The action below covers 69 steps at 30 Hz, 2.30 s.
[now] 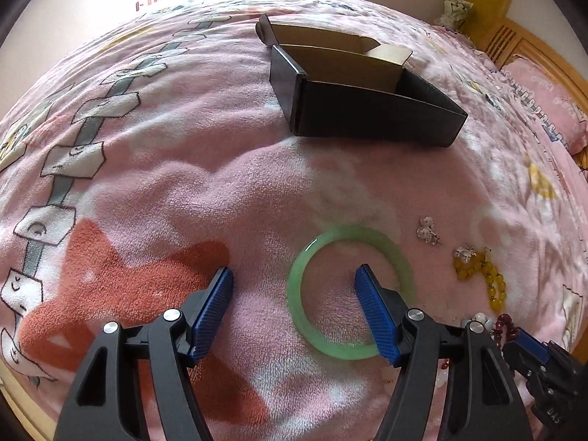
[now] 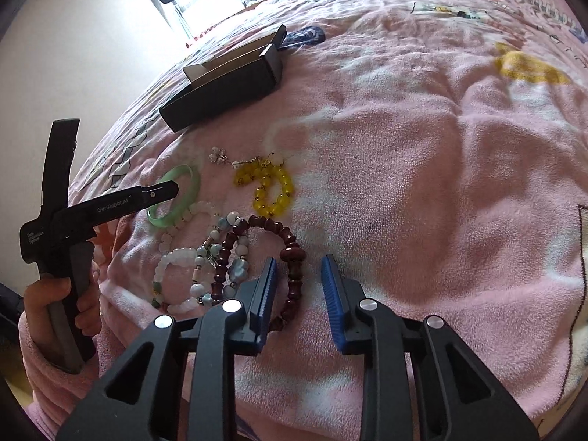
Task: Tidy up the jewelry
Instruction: 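Grasp the green jade bangle with the left tool while the right tool grasps the dark red bead bracelet, then carry the green bangle and red bracelet into the black box and release both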
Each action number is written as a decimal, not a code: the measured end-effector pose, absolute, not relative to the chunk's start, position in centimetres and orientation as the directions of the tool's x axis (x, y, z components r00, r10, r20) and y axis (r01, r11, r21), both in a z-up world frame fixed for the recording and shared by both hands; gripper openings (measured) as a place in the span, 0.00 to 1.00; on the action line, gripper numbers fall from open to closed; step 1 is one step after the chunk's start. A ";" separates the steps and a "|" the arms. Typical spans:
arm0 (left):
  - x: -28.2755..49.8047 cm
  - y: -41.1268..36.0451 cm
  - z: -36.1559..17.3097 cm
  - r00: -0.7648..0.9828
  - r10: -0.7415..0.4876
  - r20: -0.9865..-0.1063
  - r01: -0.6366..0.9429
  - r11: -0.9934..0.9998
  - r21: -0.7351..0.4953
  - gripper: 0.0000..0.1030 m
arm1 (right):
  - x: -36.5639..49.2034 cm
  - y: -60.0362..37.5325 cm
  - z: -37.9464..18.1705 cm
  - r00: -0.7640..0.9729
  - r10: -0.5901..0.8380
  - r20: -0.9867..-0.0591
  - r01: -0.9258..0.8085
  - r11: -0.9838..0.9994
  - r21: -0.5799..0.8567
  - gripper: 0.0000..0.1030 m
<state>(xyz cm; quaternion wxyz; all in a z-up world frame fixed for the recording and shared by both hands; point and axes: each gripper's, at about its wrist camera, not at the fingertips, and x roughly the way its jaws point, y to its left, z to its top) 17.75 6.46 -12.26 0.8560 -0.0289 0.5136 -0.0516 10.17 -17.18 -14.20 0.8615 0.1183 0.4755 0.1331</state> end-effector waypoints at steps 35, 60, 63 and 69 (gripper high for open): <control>14.9 6.3 -8.6 0.587 -0.143 -0.797 0.107 0.989 -0.098 0.10 | 6.0 -16.0 -9.1 0.646 0.282 -0.709 -0.165 0.959 0.232 0.15; 16.7 5.4 2.2 0.703 -0.157 -0.694 0.141 0.987 -0.080 0.12 | 12.5 -14.0 2.7 0.745 0.300 -0.596 -0.251 0.954 0.166 0.15; 18.1 5.3 2.5 0.703 -0.166 -0.691 0.140 0.986 -0.094 0.12 | 15.1 -13.0 3.4 0.743 0.294 -0.601 -0.263 0.954 0.142 0.15; 20.8 5.1 2.7 0.699 -0.168 -0.695 0.137 0.985 -0.100 0.12 | 20.3 -11.2 4.3 0.728 0.298 -0.618 -0.288 0.950 0.120 0.15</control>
